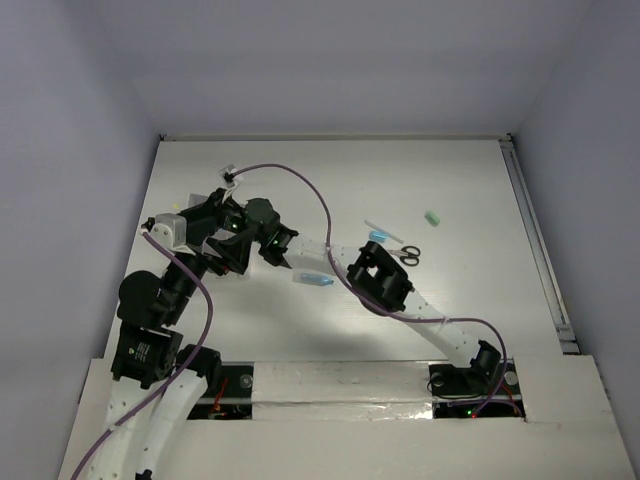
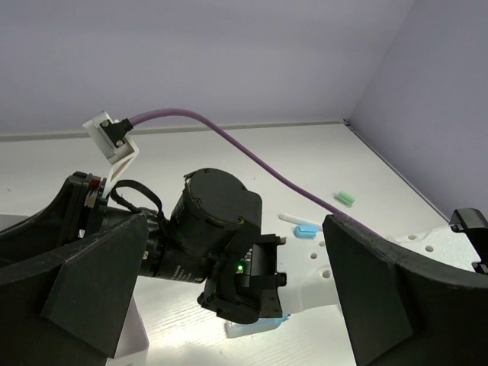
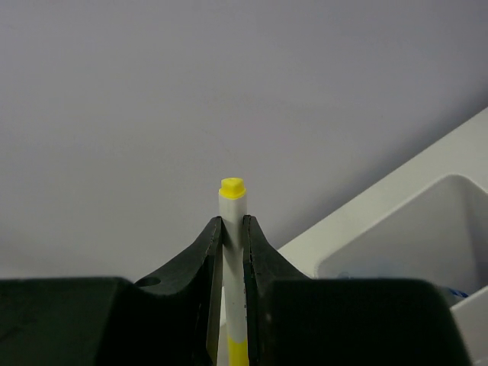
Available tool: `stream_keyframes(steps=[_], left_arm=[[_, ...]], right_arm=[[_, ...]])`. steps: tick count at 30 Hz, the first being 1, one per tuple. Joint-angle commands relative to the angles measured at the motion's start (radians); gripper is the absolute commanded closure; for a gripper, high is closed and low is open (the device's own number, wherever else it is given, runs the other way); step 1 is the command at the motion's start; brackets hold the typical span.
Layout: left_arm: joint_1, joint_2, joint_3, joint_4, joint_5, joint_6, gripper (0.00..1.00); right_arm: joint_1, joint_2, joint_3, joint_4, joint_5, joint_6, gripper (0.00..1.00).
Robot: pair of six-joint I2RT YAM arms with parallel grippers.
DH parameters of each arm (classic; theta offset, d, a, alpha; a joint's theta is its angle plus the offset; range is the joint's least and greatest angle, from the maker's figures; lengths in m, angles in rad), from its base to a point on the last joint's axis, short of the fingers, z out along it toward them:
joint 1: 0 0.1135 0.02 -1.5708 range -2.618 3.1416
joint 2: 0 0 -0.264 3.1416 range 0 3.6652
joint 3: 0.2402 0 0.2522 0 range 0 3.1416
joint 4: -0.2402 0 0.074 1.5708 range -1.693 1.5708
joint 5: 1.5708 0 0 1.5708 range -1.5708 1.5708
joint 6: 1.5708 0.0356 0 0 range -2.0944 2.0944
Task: Sort the stationery into containers
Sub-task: Place the pen in the storage box, then pick up the pen from the center of the board.
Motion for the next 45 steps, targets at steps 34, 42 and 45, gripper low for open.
stream_keyframes(steps=[34, 42, 45], left_arm=[[-0.041, 0.002, -0.003, 0.043, 0.025, -0.001, 0.01], [-0.05, 0.059, 0.002, 0.033, 0.062, -0.006, 0.01], [-0.05, 0.057, 0.0, 0.034, 0.06, -0.008, 0.01]], right_arm=[[-0.323, -0.98, -1.194, -0.286, 0.076, -0.323, 0.65], [-0.612, -0.998, -1.099, -0.939, 0.078, -0.492, 0.51], [-0.612, -0.898, -0.979, -1.08, 0.151, -0.582, 0.41]])
